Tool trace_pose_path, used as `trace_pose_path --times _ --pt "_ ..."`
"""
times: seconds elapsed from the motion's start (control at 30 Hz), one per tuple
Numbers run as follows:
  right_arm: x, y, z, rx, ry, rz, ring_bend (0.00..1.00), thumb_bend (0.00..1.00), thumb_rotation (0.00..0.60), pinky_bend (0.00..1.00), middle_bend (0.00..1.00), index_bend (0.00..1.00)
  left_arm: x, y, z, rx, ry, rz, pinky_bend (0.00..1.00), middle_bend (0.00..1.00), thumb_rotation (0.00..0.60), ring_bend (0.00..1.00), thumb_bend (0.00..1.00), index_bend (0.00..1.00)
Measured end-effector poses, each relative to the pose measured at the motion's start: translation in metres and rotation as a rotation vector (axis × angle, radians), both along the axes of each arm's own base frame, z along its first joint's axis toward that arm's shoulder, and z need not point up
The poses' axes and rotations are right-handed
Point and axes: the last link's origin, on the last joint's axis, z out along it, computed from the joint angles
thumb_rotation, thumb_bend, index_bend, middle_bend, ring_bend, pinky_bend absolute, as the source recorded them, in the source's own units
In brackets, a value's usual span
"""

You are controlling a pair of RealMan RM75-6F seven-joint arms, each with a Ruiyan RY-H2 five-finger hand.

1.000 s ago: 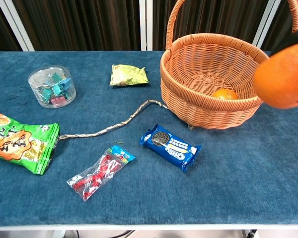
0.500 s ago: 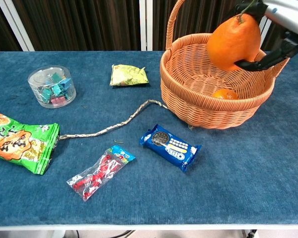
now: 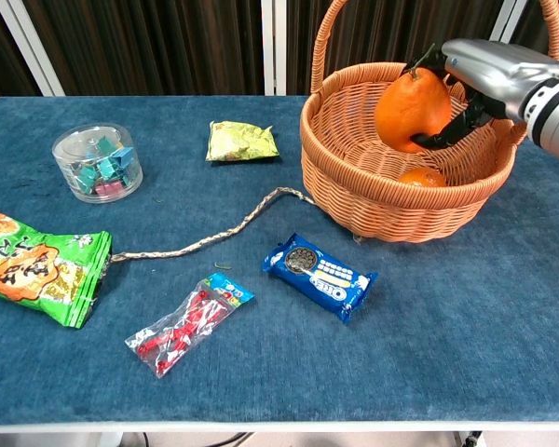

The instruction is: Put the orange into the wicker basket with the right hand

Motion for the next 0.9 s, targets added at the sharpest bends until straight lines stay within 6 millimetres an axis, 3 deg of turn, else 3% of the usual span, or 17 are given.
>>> trace_pose_path --times 0.2,0.33,0.67,0.9 --pt "0.0 -0.002 -0.01 0.034 0.004 -0.011 0.06 0.34 0.6 0.17 0.1 0.13 0.0 0.0 0.0 -0.001 -0.002 0.002 0.18 0.06 0.6 0.01 0.22 0.16" --pt "-0.002 -0.001 -0.01 0.054 0.017 -0.009 0.0 0.33 0.6 0.09 0.01 0.02 -0.001 0.0 0.0 0.001 -0.004 0.006 0.18 0.06 0.6 0.01 0.22 0.16" --pt "0.002 0.01 -0.002 0.079 -0.028 0.035 0.0 0.32 0.6 0.05 0.0 0.0 -0.001 0.0 0.001 0.007 -0.001 0.006 0.18 0.06 0.6 0.01 0.22 0.16" --pt "0.015 0.051 0.008 0.128 -0.078 0.179 0.0 0.31 0.6 0.05 0.0 0.0 -0.002 0.001 -0.001 0.002 0.004 0.017 0.19 0.06 0.6 0.01 0.22 0.16"
